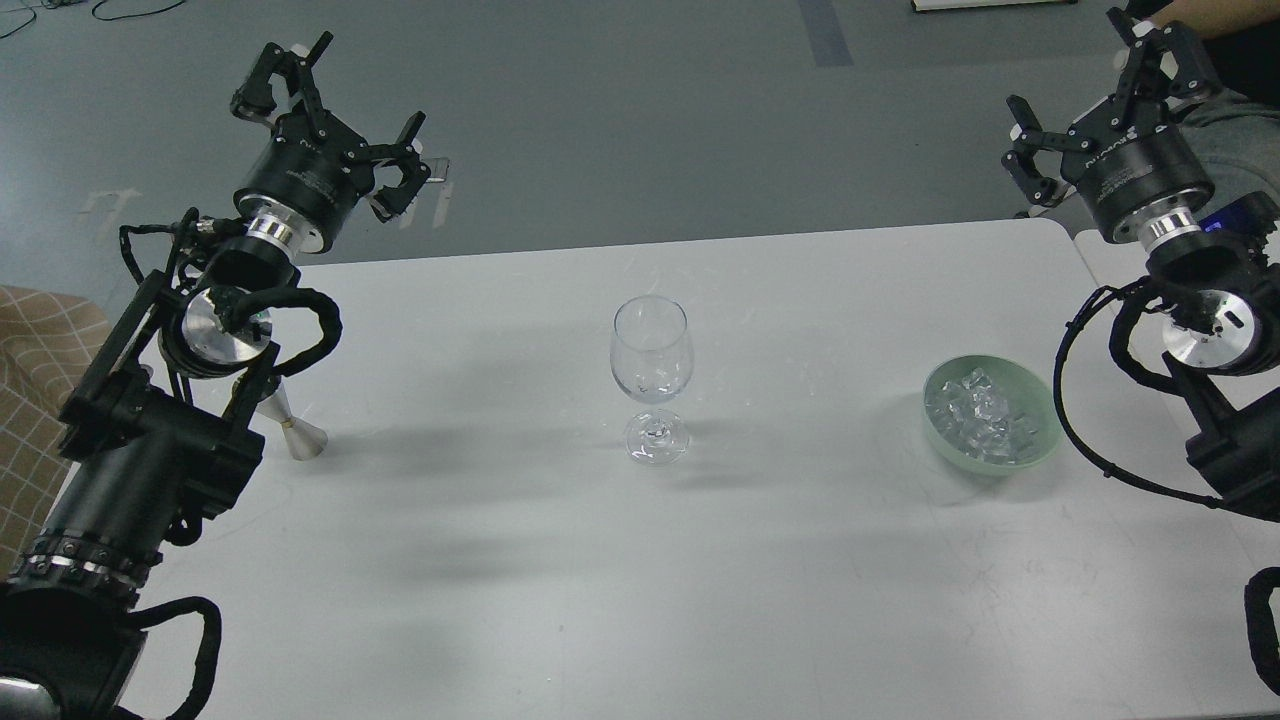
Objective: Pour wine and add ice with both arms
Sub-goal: 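Move the left gripper above the metal jigger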
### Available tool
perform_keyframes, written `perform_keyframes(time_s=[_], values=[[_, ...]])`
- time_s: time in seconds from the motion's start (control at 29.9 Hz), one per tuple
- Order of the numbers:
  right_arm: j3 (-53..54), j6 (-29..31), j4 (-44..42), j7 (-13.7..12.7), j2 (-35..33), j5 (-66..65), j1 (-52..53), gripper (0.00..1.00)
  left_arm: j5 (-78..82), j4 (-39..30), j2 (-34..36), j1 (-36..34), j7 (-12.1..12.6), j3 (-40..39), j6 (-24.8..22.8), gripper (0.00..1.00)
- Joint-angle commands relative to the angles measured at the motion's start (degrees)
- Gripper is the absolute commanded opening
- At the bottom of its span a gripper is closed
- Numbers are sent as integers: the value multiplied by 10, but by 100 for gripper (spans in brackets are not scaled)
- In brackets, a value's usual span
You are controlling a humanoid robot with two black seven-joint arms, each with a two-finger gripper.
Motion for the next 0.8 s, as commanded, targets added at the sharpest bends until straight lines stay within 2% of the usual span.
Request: perform_keyframes(time_s=[0.0, 0.53, 0.7, 0.77], values=[[1, 0, 2, -1, -1, 2, -1, 100, -7, 0, -1, 0, 2, -1, -1, 99], [-1, -2, -3, -1, 1, 0, 0, 100, -14, -2, 2, 33, 2, -23, -9, 99], [-1, -2, -3, -2, 13, 0, 2, 100, -22, -52, 6, 66, 7, -42, -2, 99], [-1, -2, -3, -2, 13, 0, 1, 100, -50, -104, 7, 114, 10, -77, 15, 99]])
